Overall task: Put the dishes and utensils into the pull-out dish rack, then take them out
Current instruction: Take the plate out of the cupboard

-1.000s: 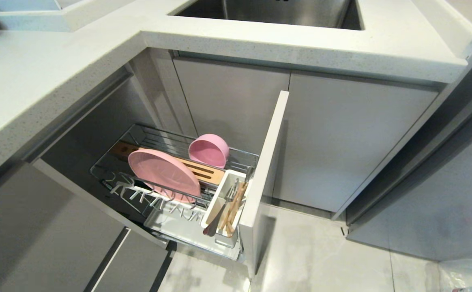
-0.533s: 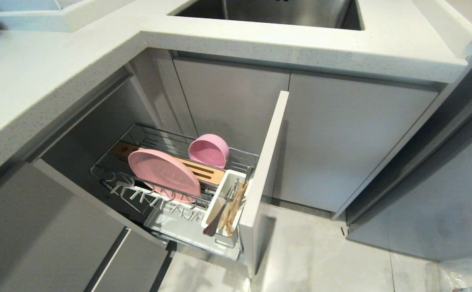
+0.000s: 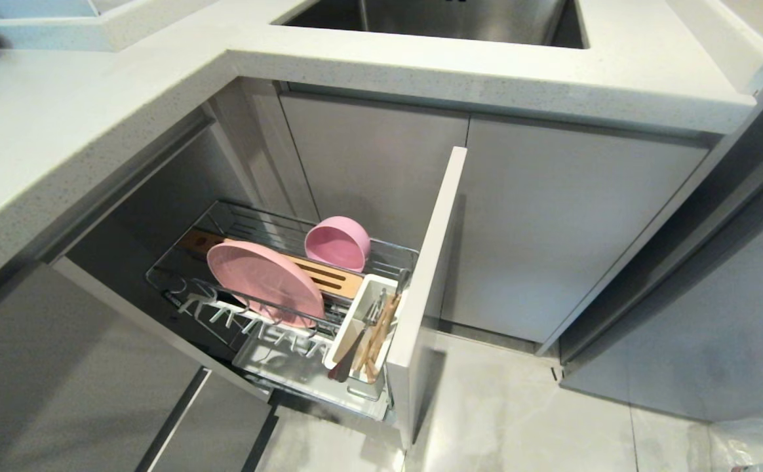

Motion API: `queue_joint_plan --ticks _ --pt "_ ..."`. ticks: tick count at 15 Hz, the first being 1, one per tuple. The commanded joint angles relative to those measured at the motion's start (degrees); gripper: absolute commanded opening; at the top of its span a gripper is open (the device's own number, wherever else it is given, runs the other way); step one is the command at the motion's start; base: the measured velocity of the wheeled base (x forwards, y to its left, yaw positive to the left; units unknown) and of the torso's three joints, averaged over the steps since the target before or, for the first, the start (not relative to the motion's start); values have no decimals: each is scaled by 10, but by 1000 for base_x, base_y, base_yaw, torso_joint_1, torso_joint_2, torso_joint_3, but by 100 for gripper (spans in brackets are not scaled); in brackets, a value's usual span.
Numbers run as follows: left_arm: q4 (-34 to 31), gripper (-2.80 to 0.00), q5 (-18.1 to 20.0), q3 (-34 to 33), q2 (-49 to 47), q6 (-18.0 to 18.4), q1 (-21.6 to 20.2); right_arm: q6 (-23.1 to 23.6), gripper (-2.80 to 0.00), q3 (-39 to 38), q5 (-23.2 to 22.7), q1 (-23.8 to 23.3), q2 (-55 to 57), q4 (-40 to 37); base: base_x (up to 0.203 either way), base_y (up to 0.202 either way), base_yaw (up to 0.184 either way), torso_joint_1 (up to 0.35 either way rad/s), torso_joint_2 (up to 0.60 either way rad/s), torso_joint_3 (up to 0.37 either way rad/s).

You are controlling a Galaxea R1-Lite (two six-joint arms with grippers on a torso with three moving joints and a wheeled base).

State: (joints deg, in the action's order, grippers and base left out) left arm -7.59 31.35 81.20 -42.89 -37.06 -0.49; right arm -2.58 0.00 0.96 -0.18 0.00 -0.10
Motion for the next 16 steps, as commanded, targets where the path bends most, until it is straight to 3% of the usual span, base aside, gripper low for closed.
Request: queue_joint_plan --ticks 1,3,5,10,13,15,16 --pt "0 -280 -41 5 -78 -25 9 -1 -280 -1 0 0 0 0 0 0 0 0 0 0" --pt "-12 -280 -100 27 -127 -76 41 0 -280 -1 0 0 0 0 0 0 0 0 0 0" --pt "-83 -280 -152 74 -164 -115 102 0 -280 -1 0 0 0 0 0 0 0 0 0 0" --pt "-127 -280 -295 99 -238 -142 232 0 -280 -1 0 0 0 0 0 0 0 0 0 0" --pt "-128 -280 -442 99 -309 -158 319 0 -280 -1 0 0 0 0 0 0 0 0 0 0" --pt "-142 -280 -517 94 -361 -172 366 0 -280 -1 0 0 0 0 0 0 0 0 0 0" --pt "-169 -280 -534 95 -378 -187 371 0 -280 -1 0 0 0 0 0 0 0 0 0 0"
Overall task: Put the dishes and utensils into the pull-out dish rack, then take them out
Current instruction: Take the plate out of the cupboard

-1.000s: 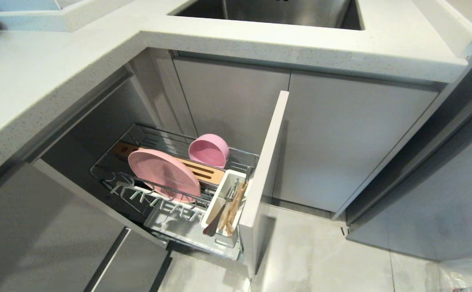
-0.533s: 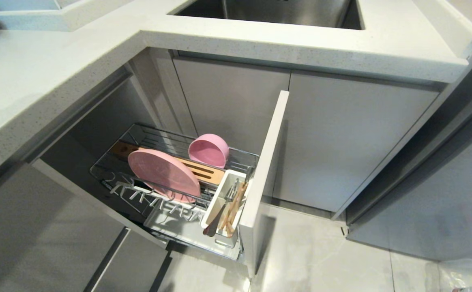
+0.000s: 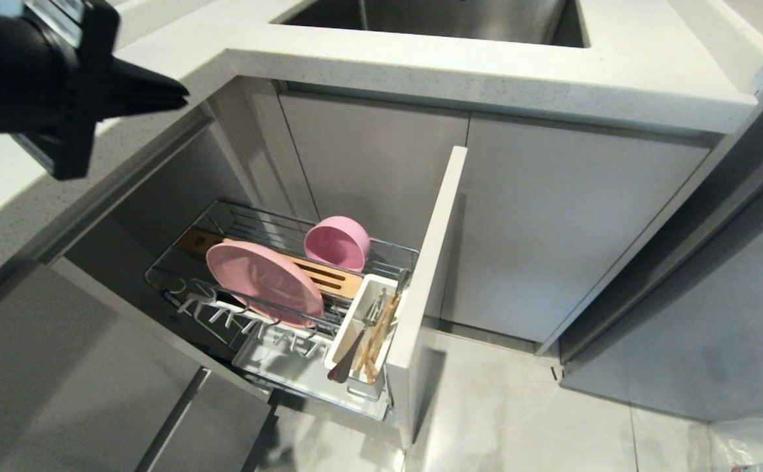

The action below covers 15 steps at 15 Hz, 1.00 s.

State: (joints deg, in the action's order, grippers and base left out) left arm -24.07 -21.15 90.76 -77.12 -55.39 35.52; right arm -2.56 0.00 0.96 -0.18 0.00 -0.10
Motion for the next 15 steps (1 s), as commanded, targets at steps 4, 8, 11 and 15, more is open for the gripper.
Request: queue_joint_plan --ticks 4,8,11,15 --pt "-31 -280 -58 -7 -72 -98 15 -1 -280 -1 0 0 0 0 0 0 0 0 0 0" --pt "-28 -280 -147 -1 -136 -167 7 -1 -280 -1 0 0 0 0 0 0 0 0 0 0" --pt "-33 -280 -189 6 -186 -191 -8 -1 -280 -1 0 0 0 0 0 0 0 0 0 0" --pt "-72 0 -193 17 -200 -201 -23 0 -280 -1 0 0 0 0 0 0 0 0 0 0"
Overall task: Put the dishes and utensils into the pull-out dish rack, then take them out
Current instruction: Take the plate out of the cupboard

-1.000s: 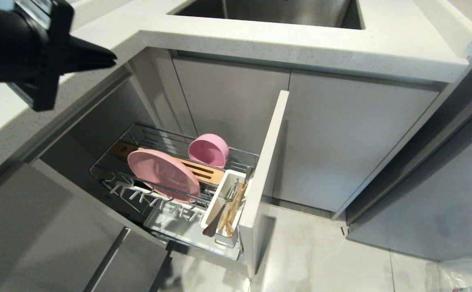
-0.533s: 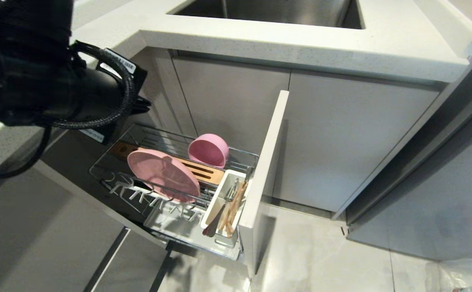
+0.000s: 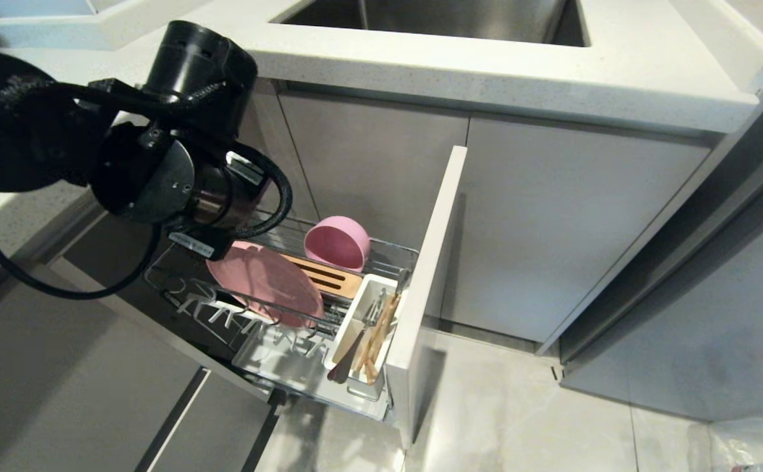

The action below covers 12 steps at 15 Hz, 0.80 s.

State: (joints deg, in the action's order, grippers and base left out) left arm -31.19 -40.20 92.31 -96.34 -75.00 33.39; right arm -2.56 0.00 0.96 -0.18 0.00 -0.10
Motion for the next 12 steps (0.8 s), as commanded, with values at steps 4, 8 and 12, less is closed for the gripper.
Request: queue_joint_plan --ticks 4,8,12 --pt "-72 0 -2 17 -12 -20 -10 0 -280 -1 0 0 0 0 0 0 0 0 0 0" --pt "-107 0 2 -19 -16 -96 -32 -1 -280 -1 0 0 0 0 0 0 0 0 0 0" --pt "-120 0 -5 5 -21 -127 -39 -1 -280 -1 0 0 0 0 0 0 0 0 0 0"
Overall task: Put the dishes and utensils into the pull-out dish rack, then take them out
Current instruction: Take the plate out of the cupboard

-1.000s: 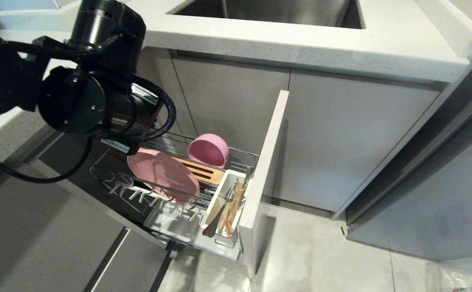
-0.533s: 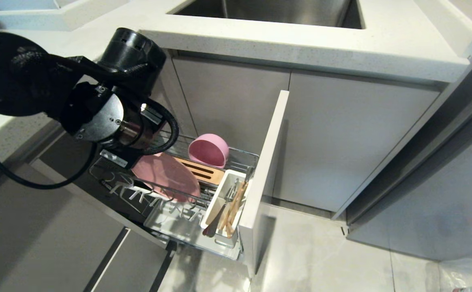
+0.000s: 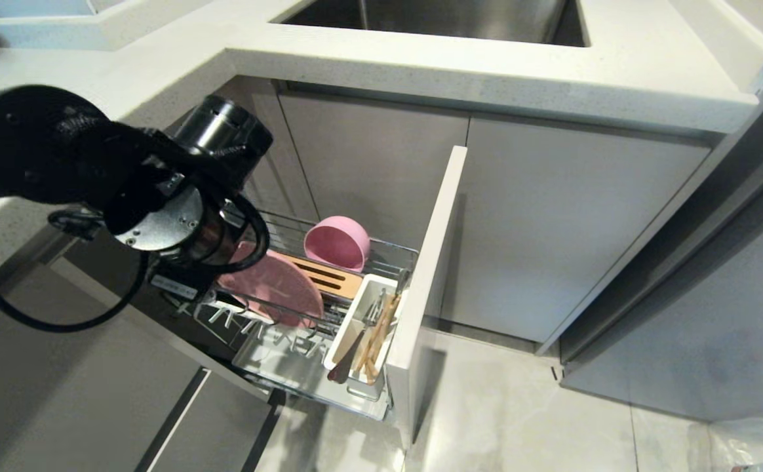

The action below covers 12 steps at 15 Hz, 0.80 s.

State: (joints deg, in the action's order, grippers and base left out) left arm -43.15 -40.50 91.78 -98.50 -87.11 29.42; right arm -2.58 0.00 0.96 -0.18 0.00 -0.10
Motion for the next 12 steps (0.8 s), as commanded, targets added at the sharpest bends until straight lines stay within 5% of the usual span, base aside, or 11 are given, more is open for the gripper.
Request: queue_joint_plan --ticks 1,3,12 --pt "-9 0 -7 61 0 -2 6 -1 -280 -1 0 0 0 0 0 0 0 0 0 0" --pt "-25 0 -12 103 -2 2 13 -1 -280 -1 0 0 0 0 0 0 0 0 0 0" --pt "-29 0 32 58 -46 0 -17 -1 -280 -1 0 0 0 0 0 0 0 0 0 0"
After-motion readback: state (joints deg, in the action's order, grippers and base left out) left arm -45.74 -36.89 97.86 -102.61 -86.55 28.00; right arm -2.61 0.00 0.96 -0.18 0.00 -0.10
